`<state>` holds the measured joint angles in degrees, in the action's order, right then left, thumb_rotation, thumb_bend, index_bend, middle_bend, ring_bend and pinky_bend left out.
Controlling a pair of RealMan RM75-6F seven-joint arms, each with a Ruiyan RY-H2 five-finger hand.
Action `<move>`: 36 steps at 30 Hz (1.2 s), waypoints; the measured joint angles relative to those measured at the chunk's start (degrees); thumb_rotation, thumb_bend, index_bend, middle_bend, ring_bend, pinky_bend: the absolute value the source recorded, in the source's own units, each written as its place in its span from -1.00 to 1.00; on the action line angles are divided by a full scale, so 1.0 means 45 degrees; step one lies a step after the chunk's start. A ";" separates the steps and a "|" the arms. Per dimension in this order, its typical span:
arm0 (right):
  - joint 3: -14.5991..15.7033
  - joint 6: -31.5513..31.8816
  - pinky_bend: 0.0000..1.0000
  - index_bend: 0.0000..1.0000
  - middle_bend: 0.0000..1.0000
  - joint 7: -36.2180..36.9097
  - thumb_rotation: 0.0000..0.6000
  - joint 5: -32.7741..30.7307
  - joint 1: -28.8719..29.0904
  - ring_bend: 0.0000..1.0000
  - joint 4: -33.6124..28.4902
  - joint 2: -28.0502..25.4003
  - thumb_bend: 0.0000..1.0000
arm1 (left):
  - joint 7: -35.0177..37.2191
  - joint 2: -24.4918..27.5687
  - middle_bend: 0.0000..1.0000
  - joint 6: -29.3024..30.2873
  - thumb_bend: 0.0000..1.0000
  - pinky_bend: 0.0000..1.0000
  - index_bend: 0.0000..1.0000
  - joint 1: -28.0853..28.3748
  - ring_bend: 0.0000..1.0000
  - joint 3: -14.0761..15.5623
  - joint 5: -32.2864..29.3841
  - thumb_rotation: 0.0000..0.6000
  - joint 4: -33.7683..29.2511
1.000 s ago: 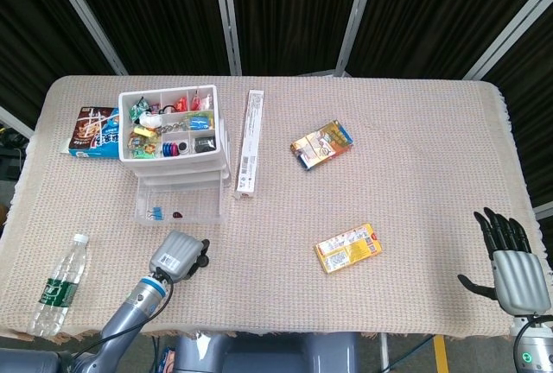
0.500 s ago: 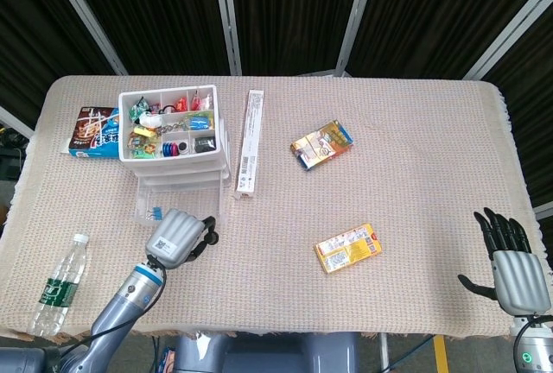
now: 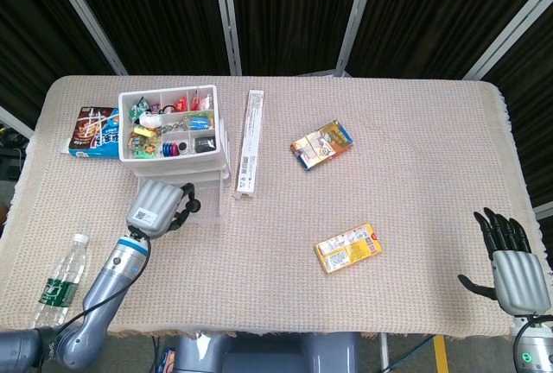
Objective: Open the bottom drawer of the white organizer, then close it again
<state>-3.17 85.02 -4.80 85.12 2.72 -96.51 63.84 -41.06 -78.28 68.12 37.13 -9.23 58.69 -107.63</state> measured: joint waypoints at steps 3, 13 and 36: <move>0.0000 -0.0005 -1.00 -0.92 -1.00 -0.0009 1.00 -0.0011 -0.0001 -1.00 -0.0008 -0.0001 -1.00 | 0.0041 0.0027 1.00 -0.0093 -0.08 0.58 0.06 0.0007 0.84 0.0038 -0.0253 1.00 0.0406; 0.0002 -0.0050 -1.00 -0.92 -1.00 -0.0064 1.00 -0.0068 0.0003 -1.00 -0.0055 -0.0008 -1.00 | 0.0444 -0.0076 1.00 -0.0433 -0.09 0.58 -0.21 0.0066 0.82 0.0054 -0.1100 1.00 0.1615; -0.0036 0.0025 -1.00 -0.92 -1.00 -0.0181 1.00 -0.0099 -0.0014 -1.00 -0.0018 0.0026 -1.00 | 0.1896 0.0694 -0.53 0.0286 0.82 -0.23 -0.35 -0.0525 -0.52 0.1522 0.3481 1.00 0.1606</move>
<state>-3.33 85.13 -5.61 84.67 2.66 -96.59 63.95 -32.53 -75.16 69.41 34.77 -2.39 74.35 -100.40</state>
